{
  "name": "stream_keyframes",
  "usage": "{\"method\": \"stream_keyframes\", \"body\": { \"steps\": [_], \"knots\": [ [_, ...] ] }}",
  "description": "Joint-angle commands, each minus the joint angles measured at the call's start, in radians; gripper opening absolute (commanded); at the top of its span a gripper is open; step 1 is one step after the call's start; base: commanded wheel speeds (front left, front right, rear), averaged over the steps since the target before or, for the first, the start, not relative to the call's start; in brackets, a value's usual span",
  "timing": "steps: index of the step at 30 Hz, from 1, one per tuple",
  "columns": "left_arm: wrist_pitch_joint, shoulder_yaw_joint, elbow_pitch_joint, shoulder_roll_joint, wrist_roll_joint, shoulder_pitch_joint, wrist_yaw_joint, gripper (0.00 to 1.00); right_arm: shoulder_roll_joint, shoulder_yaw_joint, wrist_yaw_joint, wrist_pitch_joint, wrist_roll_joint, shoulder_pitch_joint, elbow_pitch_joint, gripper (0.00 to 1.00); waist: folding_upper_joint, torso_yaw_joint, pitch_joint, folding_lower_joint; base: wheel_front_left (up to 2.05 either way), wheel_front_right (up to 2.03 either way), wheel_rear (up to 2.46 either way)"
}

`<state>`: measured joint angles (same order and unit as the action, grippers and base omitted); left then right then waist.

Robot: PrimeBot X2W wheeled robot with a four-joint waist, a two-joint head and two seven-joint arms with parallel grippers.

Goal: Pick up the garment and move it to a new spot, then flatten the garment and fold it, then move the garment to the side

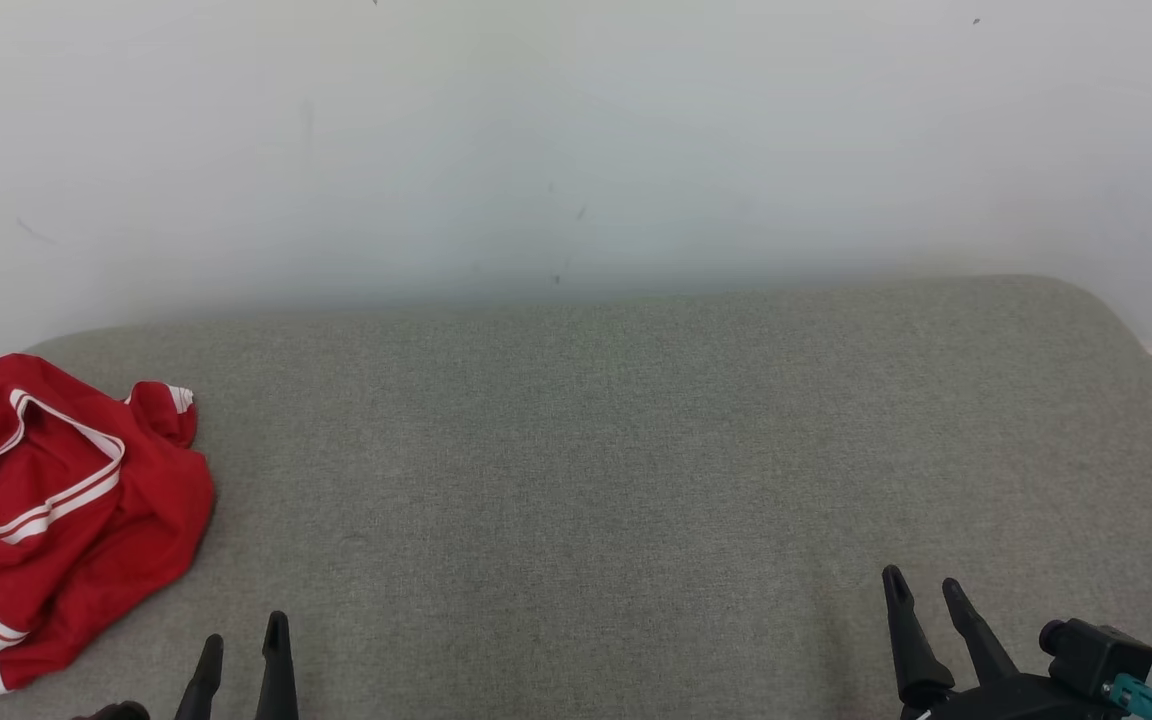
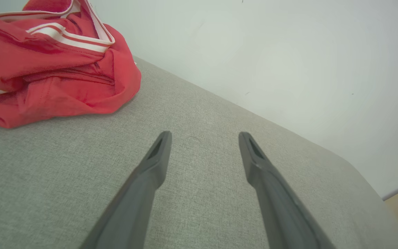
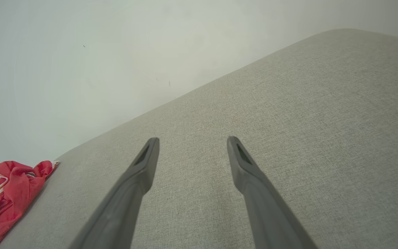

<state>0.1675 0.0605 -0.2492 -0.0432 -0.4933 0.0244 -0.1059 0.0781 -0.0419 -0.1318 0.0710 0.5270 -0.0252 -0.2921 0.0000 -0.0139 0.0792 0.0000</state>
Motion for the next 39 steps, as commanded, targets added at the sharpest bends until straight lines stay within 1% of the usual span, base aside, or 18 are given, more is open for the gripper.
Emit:
{"method": "stream_keyframes", "body": {
  "steps": [1,19,39],
  "knots": [
    [0.010,0.001,0.003,-0.007,0.023,0.003,-0.004,1.00,0.005,-0.004,0.001,0.008,-0.027,0.002,0.008,1.00,0.0000,0.000,0.002,0.0000,0.00,0.00,0.00],
    [0.050,-0.012,-0.009,-0.008,0.171,0.020,-0.004,1.00,0.006,-0.021,0.002,0.034,-0.181,0.018,0.005,1.00,0.0000,0.000,0.019,0.0000,0.00,0.00,0.00],
    [0.086,-0.012,-0.001,-0.009,0.276,0.045,0.004,1.00,0.010,-0.037,0.002,0.065,-0.318,0.027,0.001,1.00,0.0000,-0.013,0.034,0.0000,0.00,0.00,0.00]
  ]
}}
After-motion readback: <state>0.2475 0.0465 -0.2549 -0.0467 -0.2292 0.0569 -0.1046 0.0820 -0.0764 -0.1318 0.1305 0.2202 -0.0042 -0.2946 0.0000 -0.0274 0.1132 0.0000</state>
